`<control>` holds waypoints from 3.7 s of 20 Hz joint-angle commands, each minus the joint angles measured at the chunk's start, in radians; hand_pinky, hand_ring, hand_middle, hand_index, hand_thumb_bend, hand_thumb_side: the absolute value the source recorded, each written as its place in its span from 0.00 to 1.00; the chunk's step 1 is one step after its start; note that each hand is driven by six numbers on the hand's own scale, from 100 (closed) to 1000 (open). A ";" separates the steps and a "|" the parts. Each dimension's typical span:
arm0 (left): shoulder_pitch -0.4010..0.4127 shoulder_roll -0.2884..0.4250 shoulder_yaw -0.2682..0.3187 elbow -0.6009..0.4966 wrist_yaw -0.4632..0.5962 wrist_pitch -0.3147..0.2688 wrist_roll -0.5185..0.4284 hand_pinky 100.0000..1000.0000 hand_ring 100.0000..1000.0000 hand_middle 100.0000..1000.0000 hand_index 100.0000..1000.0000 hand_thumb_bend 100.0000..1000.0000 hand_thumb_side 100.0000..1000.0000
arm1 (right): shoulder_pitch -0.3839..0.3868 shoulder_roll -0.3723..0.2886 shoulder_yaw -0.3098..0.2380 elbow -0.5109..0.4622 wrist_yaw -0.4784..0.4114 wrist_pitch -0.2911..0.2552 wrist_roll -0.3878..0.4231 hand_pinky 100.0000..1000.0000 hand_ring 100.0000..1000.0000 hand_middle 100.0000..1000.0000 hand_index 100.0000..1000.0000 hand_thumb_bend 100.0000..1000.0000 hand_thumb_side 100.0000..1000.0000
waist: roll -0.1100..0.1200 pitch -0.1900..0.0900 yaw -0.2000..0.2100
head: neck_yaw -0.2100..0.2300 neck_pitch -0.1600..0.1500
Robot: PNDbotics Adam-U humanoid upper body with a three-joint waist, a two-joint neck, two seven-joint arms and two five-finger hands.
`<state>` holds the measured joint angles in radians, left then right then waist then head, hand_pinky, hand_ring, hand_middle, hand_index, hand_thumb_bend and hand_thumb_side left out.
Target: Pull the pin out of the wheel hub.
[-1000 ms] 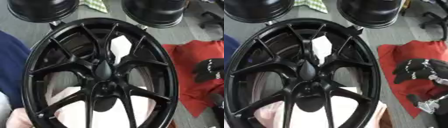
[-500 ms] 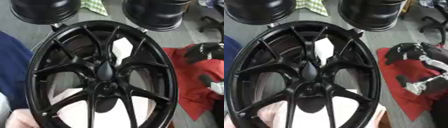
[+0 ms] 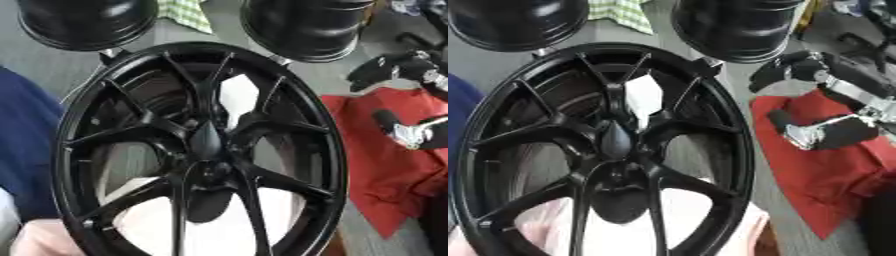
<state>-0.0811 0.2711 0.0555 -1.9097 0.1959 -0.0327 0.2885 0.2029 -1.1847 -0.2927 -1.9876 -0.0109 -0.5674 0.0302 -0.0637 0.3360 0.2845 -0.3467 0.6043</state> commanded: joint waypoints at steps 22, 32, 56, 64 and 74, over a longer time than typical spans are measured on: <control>-0.029 0.002 -0.005 -0.001 0.007 -0.003 -0.010 0.64 0.53 0.48 0.70 0.23 0.48 | -0.183 -0.010 -0.036 0.011 0.058 0.123 0.142 0.81 0.78 0.68 0.78 0.05 0.39 | -0.042 -0.053 0.087 | -0.106 0.063; -0.020 -0.007 -0.011 0.007 0.014 -0.001 -0.018 0.64 0.53 0.48 0.70 0.24 0.48 | -0.259 0.009 0.002 0.006 0.111 0.144 0.192 0.81 0.79 0.71 0.79 0.05 0.42 | -0.034 -0.052 0.111 | -0.142 0.042; -0.009 -0.028 -0.026 0.026 0.016 0.006 -0.040 0.64 0.53 0.47 0.70 0.26 0.48 | -0.430 0.022 0.075 0.123 0.095 0.126 0.438 0.80 0.83 0.76 0.84 0.18 0.46 | -0.015 -0.040 0.137 | -0.177 0.028; -0.012 -0.036 -0.027 0.029 0.017 0.007 -0.045 0.64 0.53 0.47 0.71 0.26 0.49 | -0.453 0.040 0.089 0.030 0.101 0.128 0.452 0.80 0.83 0.76 0.85 0.21 0.40 | -0.013 -0.032 0.148 | -0.187 0.039; -0.020 -0.049 -0.035 0.036 0.018 0.009 -0.054 0.64 0.53 0.47 0.70 0.26 0.49 | -0.478 0.067 0.114 0.057 0.091 0.143 0.493 0.79 0.82 0.75 0.85 0.17 0.44 | -0.014 -0.019 0.166 | -0.146 0.092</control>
<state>-0.0933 0.2170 0.0215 -1.8642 0.2109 -0.0221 0.2391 -0.2640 -1.0952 -0.1714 -1.9330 0.0858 -0.4251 0.5167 -0.0823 0.3302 0.4509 -0.4982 0.6896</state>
